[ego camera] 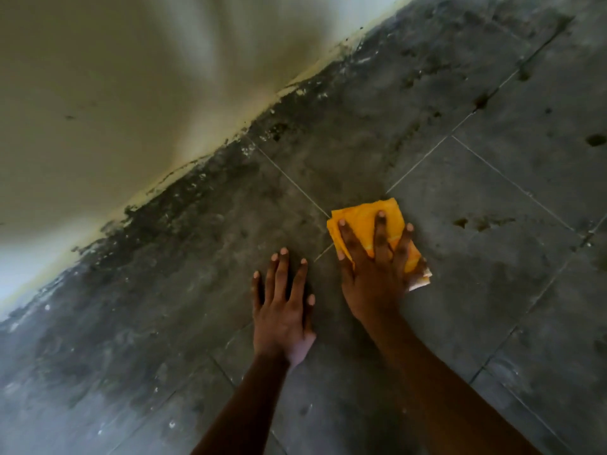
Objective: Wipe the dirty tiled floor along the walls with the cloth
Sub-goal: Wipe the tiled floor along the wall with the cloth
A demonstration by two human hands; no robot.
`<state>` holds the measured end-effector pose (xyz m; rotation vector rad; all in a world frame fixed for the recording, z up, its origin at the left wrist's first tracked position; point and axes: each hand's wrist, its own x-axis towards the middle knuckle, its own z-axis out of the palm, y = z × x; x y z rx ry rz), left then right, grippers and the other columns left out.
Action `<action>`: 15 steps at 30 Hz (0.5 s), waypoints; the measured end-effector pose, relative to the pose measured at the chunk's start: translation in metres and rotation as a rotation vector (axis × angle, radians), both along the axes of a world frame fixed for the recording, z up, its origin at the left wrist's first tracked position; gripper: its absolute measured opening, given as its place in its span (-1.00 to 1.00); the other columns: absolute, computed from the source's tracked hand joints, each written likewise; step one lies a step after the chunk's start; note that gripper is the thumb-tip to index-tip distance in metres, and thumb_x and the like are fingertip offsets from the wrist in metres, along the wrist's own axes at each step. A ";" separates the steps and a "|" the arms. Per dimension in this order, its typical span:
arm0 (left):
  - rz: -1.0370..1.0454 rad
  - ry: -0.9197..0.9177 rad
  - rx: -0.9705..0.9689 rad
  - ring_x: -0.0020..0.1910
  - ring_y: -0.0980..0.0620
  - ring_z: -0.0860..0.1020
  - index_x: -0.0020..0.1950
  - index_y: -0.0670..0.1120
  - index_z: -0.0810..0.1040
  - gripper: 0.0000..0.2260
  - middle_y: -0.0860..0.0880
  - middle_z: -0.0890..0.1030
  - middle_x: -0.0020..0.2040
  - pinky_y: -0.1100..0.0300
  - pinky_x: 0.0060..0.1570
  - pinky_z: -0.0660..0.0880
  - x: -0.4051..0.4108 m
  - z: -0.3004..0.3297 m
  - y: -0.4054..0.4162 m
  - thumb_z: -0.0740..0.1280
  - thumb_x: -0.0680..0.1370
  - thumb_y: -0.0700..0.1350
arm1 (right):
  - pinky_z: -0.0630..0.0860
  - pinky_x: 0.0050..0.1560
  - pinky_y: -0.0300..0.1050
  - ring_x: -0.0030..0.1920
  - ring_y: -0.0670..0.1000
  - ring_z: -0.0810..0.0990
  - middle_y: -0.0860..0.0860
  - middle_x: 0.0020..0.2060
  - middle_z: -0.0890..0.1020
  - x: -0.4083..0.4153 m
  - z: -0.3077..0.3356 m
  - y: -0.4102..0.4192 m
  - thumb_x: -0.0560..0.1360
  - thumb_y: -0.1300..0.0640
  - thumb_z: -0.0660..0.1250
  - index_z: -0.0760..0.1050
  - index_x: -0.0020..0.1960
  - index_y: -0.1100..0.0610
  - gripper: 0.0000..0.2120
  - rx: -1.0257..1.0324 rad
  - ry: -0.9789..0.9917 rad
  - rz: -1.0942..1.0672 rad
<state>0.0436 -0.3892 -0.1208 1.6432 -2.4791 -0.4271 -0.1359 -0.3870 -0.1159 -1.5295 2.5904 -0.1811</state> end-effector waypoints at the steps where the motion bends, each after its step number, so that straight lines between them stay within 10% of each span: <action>1: 0.004 0.010 0.000 0.72 -0.13 0.02 0.67 -0.01 0.25 -0.46 -0.14 0.10 0.72 -0.27 0.64 0.02 0.000 0.001 0.000 0.12 0.68 0.07 | 0.02 0.41 0.60 0.66 0.31 -0.12 -0.03 0.70 -0.06 -0.001 0.002 0.010 0.64 -0.29 0.08 0.00 0.59 -0.44 -0.44 0.000 0.029 0.114; 5: -0.002 0.067 -0.018 0.71 -0.12 0.08 0.66 -0.05 0.27 -0.46 -0.14 0.16 0.71 -0.26 0.62 0.06 0.001 0.004 0.001 0.16 0.68 0.05 | 0.11 0.44 0.50 0.66 0.26 0.03 -0.05 0.69 0.03 -0.011 0.010 0.049 0.63 -0.29 0.15 0.04 0.59 -0.44 -0.43 -0.035 0.084 0.356; 15: 0.144 0.279 -0.033 0.72 0.04 -0.05 0.71 -0.06 0.16 -0.30 -0.01 0.06 0.74 -0.06 0.67 0.04 0.054 -0.003 -0.050 0.18 0.63 0.22 | -0.06 0.43 0.60 0.66 0.30 -0.14 0.00 0.70 -0.03 0.028 -0.010 -0.038 0.61 -0.26 0.16 0.02 0.59 -0.45 -0.40 -0.097 -0.008 0.130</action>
